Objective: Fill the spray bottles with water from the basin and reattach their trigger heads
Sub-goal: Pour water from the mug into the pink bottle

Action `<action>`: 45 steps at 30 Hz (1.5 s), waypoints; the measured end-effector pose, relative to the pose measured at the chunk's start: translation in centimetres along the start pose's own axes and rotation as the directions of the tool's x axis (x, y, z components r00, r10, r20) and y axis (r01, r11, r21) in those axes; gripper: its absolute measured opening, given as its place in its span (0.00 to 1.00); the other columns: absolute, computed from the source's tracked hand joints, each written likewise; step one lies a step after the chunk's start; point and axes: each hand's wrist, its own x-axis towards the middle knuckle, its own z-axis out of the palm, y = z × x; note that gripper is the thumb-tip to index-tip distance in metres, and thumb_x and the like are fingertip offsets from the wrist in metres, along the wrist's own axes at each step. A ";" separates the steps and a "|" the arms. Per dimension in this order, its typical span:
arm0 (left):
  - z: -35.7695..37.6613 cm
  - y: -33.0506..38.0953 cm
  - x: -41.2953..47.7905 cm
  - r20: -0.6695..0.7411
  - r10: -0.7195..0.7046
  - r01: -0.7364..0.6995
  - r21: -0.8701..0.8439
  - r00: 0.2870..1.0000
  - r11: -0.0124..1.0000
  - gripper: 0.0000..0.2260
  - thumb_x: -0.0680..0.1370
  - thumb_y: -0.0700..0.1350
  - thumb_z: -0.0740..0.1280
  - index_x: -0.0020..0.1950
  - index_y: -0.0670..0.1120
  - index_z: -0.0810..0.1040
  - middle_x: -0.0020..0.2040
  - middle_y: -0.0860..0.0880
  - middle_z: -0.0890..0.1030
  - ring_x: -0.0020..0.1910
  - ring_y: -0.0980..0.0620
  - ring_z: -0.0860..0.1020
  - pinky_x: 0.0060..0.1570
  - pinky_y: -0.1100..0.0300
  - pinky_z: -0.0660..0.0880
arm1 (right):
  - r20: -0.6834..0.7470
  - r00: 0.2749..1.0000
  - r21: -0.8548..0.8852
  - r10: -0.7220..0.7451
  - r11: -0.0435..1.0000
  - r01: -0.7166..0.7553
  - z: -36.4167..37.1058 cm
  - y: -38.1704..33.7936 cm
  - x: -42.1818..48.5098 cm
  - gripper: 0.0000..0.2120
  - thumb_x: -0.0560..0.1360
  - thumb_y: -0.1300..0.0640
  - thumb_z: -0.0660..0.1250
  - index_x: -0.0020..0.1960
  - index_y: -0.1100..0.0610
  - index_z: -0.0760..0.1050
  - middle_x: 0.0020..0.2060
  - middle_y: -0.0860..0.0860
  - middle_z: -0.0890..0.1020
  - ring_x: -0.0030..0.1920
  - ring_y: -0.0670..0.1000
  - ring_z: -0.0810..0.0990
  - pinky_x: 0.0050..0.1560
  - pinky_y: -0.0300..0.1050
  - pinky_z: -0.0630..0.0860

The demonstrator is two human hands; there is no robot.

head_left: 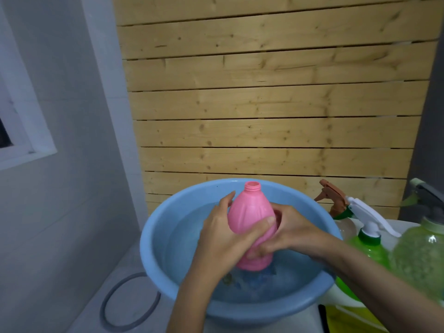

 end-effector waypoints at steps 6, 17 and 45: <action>1.8 2.6 -1.2 0.056 -0.152 0.162 -0.359 0.987 0.919 0.40 0.49 0.66 0.76 0.60 0.59 0.73 0.51 0.57 0.81 0.47 0.60 0.81 0.40 0.66 0.77 | -0.097 0.992 0.036 -0.084 0.996 0.087 -0.8 -0.1 -1.7 0.36 0.52 0.67 0.82 0.59 0.54 0.78 0.48 0.49 0.85 0.49 0.46 0.83 0.45 0.38 0.77; 4.4 3.4 -1.7 -0.154 -0.224 0.162 -0.334 0.962 0.928 0.30 0.53 0.55 0.82 0.52 0.57 0.77 0.45 0.56 0.81 0.44 0.56 0.80 0.43 0.56 0.80 | -0.147 0.975 0.018 -0.165 0.985 0.170 -1.4 0.3 -3.6 0.43 0.54 0.66 0.82 0.66 0.53 0.72 0.54 0.49 0.83 0.55 0.49 0.81 0.51 0.41 0.78; 6.2 5.0 -2.5 -0.280 -0.180 0.078 -0.340 0.943 0.937 0.31 0.54 0.50 0.84 0.53 0.58 0.75 0.49 0.57 0.79 0.48 0.50 0.78 0.49 0.51 0.78 | -0.590 0.797 -0.762 -0.124 0.411 -0.500 -2.0 3.0 -11.1 0.14 0.76 0.60 0.61 0.61 0.55 0.67 0.56 0.53 0.73 0.44 0.57 0.80 0.28 0.44 0.60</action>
